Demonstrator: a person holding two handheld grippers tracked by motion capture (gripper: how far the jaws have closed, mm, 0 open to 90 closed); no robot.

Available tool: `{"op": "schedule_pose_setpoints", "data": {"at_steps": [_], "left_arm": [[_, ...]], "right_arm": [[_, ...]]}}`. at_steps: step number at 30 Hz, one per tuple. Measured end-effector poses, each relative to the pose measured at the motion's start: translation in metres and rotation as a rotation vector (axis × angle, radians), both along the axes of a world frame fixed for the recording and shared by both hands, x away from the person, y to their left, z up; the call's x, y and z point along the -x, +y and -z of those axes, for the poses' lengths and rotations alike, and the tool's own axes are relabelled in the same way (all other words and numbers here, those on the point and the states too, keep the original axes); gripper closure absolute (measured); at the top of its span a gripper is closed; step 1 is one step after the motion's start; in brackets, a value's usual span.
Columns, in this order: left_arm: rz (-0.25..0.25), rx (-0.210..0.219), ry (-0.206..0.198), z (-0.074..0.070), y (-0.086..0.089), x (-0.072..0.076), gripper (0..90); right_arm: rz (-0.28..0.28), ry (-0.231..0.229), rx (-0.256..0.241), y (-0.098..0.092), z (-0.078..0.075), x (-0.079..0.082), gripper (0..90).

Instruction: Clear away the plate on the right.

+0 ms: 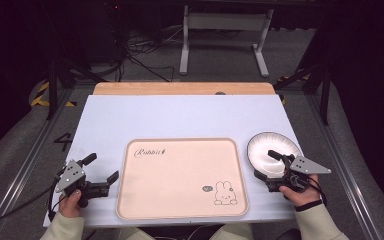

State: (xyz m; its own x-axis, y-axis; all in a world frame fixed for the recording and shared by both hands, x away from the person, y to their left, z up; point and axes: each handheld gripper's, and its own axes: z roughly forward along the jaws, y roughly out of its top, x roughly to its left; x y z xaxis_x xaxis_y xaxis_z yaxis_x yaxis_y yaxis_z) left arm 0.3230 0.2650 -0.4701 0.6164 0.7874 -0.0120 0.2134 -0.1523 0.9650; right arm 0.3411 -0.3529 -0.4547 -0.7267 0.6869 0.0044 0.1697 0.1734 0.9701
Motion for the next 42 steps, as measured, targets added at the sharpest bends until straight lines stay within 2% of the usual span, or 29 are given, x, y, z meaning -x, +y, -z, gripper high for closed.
{"op": "schedule_pose_setpoints", "data": {"at_steps": [31,42], "left_arm": [[-0.001,-0.008,0.002,0.0,-0.0011,-0.0005,0.2],[-0.001,-0.012,0.002,-0.0001,-0.0015,-0.0008,0.2]], "right_arm": [[-0.004,0.008,0.0,0.0,-0.0002,-0.0007,8.1],[0.013,0.047,-0.004,-0.0027,-0.0094,0.0008,11.1]]}}
